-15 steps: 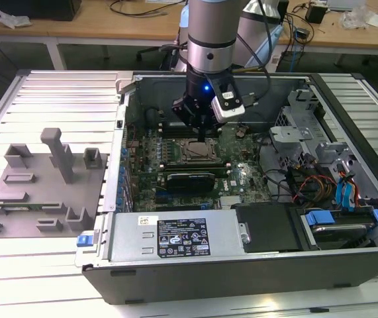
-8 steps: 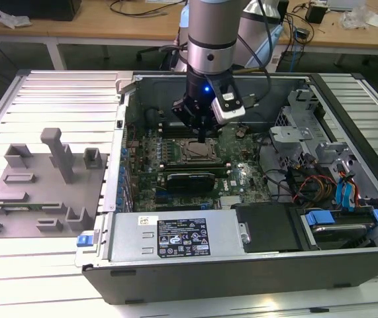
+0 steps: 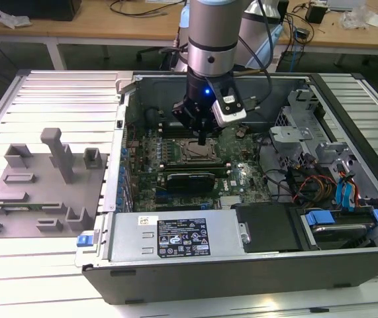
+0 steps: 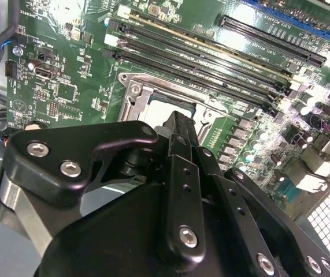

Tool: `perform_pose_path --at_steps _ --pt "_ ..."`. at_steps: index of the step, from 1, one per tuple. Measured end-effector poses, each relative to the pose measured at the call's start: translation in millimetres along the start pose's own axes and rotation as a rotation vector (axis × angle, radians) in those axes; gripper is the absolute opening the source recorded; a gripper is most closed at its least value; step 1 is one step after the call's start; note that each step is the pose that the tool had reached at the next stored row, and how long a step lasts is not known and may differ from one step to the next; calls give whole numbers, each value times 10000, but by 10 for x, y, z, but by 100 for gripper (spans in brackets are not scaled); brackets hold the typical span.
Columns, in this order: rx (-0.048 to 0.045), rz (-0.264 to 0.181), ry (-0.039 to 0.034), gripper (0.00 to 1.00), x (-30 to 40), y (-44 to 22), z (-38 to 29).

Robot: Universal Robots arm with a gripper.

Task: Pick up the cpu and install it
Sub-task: 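Install the second cpu locking lever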

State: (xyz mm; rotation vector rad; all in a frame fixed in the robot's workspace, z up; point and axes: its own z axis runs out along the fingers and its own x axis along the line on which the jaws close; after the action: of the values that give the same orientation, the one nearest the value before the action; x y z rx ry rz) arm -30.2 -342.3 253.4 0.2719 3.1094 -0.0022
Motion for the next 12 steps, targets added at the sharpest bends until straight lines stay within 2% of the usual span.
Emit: perform_pose_path --at_steps 7,12 --pt "0 -2 0 11 1 -6 0" --pt "-13 -81 -5 11 -7 -93 2"
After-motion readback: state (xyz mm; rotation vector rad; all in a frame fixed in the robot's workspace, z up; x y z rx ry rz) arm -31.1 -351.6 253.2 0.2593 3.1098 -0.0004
